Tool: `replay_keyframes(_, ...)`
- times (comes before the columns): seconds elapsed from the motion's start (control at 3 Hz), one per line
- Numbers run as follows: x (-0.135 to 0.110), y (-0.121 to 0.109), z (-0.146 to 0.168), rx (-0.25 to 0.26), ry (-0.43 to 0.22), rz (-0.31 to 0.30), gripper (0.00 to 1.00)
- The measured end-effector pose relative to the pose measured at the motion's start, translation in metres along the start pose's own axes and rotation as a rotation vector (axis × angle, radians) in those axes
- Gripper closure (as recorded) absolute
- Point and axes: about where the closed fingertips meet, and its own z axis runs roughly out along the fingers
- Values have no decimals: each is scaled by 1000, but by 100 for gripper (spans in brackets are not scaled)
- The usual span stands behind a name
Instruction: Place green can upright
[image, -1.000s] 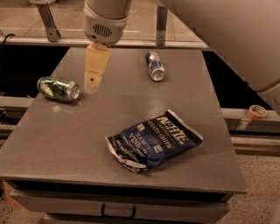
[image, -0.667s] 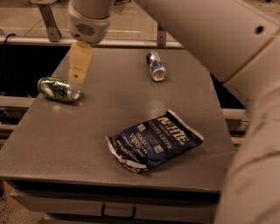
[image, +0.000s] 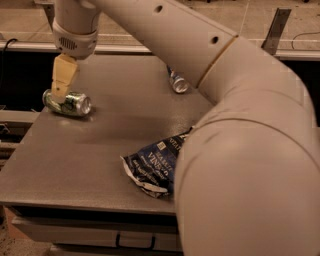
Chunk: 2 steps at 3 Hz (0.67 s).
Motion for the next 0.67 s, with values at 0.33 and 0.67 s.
replay_keyframes(0.33, -12, 0, 38, -8, 40, 65, 0)
replay_keyframes(0.67, -19, 0, 67, -7, 64, 118, 0)
